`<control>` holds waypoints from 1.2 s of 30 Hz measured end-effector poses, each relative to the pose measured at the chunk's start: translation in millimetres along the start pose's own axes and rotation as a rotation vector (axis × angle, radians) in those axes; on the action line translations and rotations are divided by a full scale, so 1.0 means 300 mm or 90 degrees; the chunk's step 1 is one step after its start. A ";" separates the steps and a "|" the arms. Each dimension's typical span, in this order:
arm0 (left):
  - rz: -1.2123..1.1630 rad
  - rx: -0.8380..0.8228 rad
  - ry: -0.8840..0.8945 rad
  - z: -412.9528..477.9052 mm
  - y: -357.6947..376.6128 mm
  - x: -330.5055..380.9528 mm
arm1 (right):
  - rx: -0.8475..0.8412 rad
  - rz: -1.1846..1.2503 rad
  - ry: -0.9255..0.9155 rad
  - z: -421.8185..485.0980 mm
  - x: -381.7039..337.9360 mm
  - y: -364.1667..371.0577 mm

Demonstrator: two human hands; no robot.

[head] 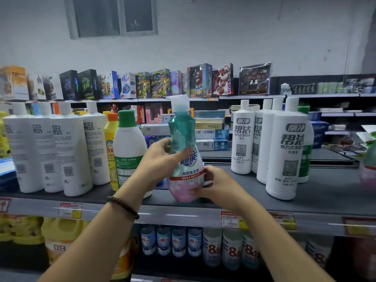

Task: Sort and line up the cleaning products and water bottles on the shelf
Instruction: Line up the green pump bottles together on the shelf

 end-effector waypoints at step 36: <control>-0.111 -0.314 0.129 -0.074 1.489 0.416 | 0.498 -0.202 0.168 -0.857 0.508 -1.149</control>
Point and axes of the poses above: each hand's wrist, its own z-axis towards the middle knuckle, its own y-axis out of the palm, x = y × z, the point moved 10 cm from there along z, towards the middle knuckle, and after that the axes turned 6 degrees about -z, right-handed, at the moved point
